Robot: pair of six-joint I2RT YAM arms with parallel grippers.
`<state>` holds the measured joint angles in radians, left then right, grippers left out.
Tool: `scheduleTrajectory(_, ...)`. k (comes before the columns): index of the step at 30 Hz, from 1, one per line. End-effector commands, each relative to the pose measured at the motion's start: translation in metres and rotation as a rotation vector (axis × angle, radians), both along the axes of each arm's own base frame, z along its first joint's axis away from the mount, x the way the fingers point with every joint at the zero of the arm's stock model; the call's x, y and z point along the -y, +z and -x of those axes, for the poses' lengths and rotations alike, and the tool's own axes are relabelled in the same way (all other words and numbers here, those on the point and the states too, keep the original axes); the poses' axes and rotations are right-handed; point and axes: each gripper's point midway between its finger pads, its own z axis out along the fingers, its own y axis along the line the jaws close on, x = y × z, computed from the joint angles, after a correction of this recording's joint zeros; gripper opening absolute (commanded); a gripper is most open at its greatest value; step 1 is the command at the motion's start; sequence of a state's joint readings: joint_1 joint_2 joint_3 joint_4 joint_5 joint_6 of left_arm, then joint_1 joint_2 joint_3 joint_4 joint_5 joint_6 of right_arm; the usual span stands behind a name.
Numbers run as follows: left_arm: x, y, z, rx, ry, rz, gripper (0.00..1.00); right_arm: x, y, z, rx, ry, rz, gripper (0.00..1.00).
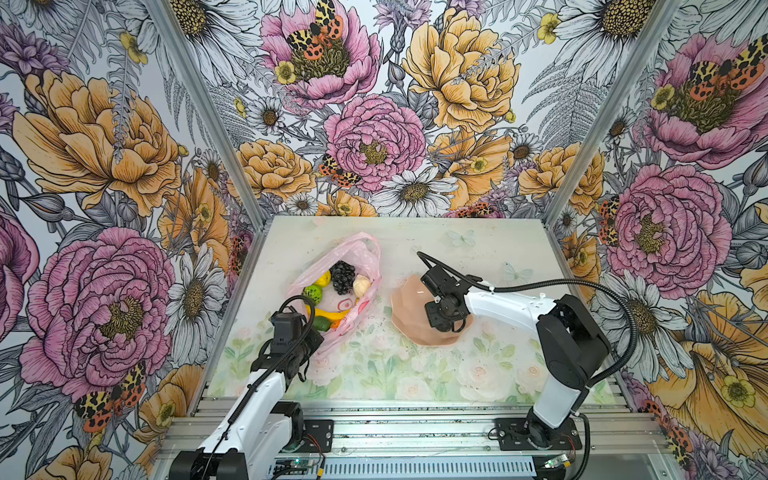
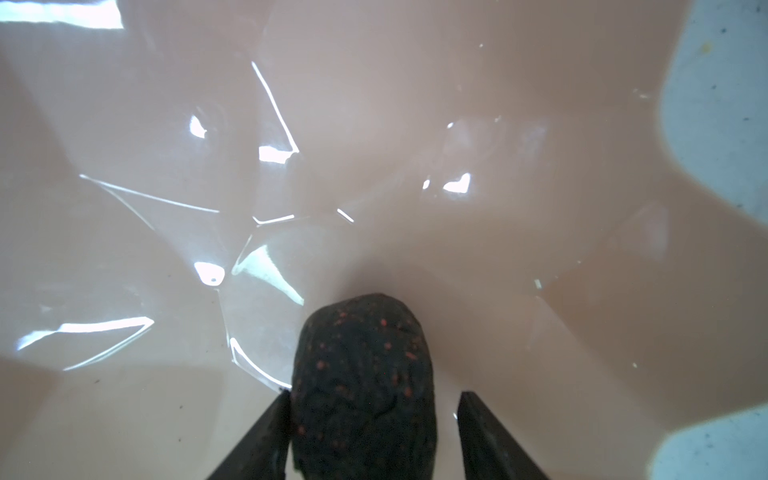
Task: Take the fake fruits out of the plastic bag
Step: 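Lower the avocado into the pink bowl and open the right gripper, then move the right gripper back into the bag toward the green fruits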
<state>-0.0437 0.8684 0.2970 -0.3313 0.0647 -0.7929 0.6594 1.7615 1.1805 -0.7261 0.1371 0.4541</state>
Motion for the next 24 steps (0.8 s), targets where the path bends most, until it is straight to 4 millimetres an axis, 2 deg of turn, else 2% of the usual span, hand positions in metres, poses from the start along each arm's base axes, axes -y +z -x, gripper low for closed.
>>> scheduleTrajectory(1,0.006,0.005,-0.006,0.03,-0.039,0.003,0.0,0.003,0.024,-0.009,0.074,-0.012,0.002,0.71)
scheduleTrajectory(3,0.006,0.005,-0.006,0.03,-0.04,0.002,0.0,0.003,0.029,-0.01,0.089,-0.014,-0.001,0.75)
scheduleTrajectory(7,0.007,0.005,-0.006,0.031,-0.041,0.002,0.0,-0.002,0.044,-0.013,0.123,-0.011,-0.026,0.76)
scheduleTrajectory(10,0.007,0.005,-0.005,0.032,-0.039,0.005,0.0,-0.018,0.071,-0.013,0.164,0.005,-0.08,0.75)
scheduleTrajectory(14,0.006,0.007,-0.005,0.044,-0.026,0.009,0.0,-0.064,0.126,-0.015,0.279,0.061,-0.183,0.74)
scheduleTrajectory(15,0.006,0.007,-0.004,0.045,-0.023,0.01,0.0,-0.087,0.136,-0.009,0.296,0.104,-0.21,0.73)
scheduleTrajectory(16,0.005,0.008,-0.004,0.045,-0.017,0.01,0.0,-0.101,0.143,-0.008,0.309,0.126,-0.227,0.72)
scheduleTrajectory(18,0.004,0.007,-0.002,0.047,-0.009,0.012,0.0,-0.132,0.15,-0.007,0.324,0.179,-0.263,0.72)
scheduleTrajectory(20,0.003,0.007,0.0,0.05,-0.002,0.015,0.0,-0.162,0.148,-0.006,0.324,0.228,-0.291,0.71)
scheduleTrajectory(24,0.005,0.007,0.001,0.049,-0.006,0.018,0.0,-0.209,0.144,-0.012,0.313,0.275,-0.355,0.7)
